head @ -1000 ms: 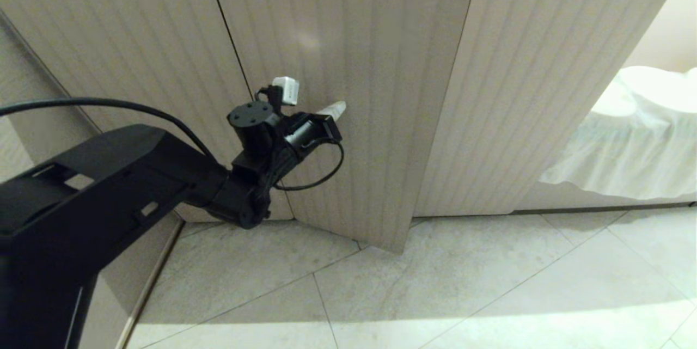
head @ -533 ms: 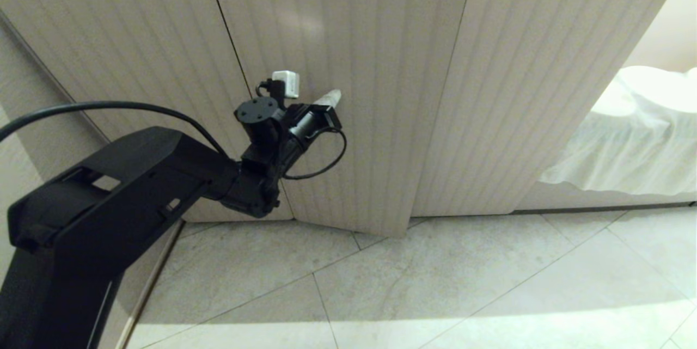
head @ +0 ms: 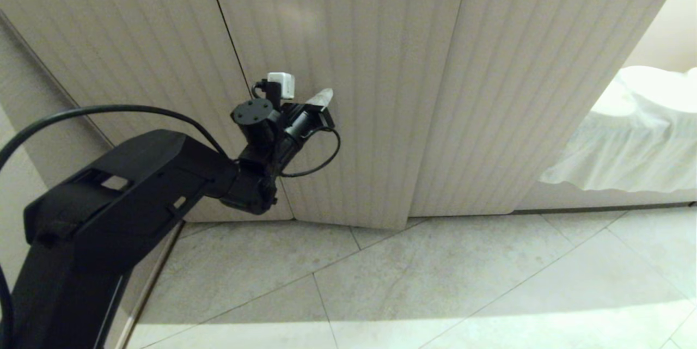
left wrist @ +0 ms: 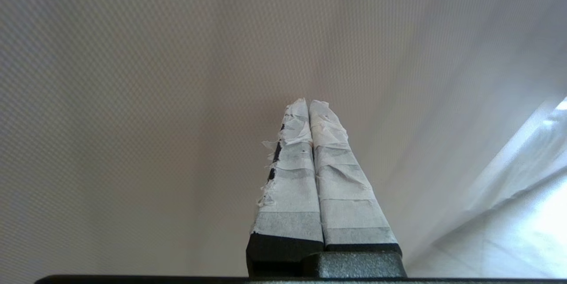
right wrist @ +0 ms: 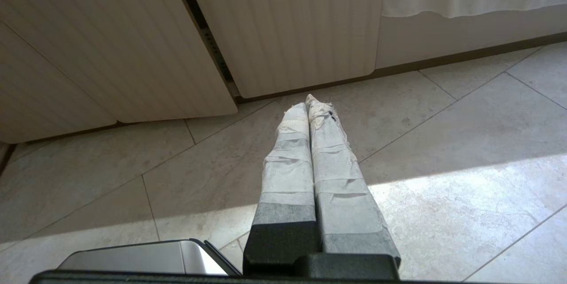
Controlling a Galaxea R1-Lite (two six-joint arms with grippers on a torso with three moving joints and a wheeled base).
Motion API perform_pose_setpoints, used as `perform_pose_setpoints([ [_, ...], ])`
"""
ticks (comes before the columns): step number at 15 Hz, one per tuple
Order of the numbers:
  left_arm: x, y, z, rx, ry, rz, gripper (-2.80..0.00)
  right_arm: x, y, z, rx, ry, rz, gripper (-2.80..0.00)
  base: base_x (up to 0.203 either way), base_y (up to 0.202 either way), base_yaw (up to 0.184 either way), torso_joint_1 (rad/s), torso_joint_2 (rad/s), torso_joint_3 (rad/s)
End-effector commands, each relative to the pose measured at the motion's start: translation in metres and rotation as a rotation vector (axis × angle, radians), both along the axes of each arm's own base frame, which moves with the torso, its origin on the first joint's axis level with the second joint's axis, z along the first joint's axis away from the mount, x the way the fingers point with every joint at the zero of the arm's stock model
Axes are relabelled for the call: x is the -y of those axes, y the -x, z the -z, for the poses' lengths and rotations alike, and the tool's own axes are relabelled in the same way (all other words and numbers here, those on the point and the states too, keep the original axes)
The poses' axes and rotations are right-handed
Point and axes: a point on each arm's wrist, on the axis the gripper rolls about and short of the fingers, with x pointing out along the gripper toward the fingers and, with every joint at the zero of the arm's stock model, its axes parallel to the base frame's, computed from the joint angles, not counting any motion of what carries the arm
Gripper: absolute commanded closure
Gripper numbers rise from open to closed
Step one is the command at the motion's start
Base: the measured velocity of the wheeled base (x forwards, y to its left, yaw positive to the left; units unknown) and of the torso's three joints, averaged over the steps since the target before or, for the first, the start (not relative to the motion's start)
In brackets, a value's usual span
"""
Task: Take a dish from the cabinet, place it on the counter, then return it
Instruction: Close the cabinet door
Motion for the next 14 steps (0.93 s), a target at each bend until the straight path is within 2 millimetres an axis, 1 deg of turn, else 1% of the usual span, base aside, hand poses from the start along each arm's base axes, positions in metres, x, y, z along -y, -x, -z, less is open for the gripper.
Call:
perform_pose_setpoints([
  [1,-0.006,-0.008,0.006,0.013,-0.007,-0.042,0.0,0.0,0.0,0.0,0.001,0.0,-0.001,0.0,0.0,0.0,0.0,0.0,0.0,0.0],
  [3,-0.008,-0.005,0.003,0.008,-0.005,-0.056,0.0,0.0,0.0,0.0,0.001,0.0,0.0,0.0,0.0,0.0,0.0,0.0,0.0,0.0],
  [5,-0.015,0.013,-0.006,-0.022,-0.015,-0.063,0.0,0.0,0.0,0.0,0.001,0.0,0.0,0.0,0.0,0.0,0.0,0.0,0.0,0.0],
  [7,-0.026,0.043,-0.011,-0.08,-0.039,-0.063,0.0,0.0,0.0,0.0,0.001,0.0,-0.001,0.0,0.0,0.0,0.0,0.0,0.0,0.0],
  [11,-0.056,0.119,-0.033,-0.13,-0.082,-0.078,0.0,0.0,0.0,0.0,0.001,0.0,0.0,0.0,0.0,0.0,0.0,0.0,0.0,0.0],
  [12,-0.063,0.134,-0.04,-0.122,-0.084,-0.086,0.0,0.0,0.0,0.0,0.001,0.0,0.0,0.0,0.0,0.0,0.0,0.0,0.0,0.0],
  [14,-0.074,0.156,-0.053,-0.1,-0.095,-0.106,0.0,0.0,0.0,0.0,0.001,0.0,-0.001,0.0,0.0,0.0,0.0,0.0,0.0,0.0],
])
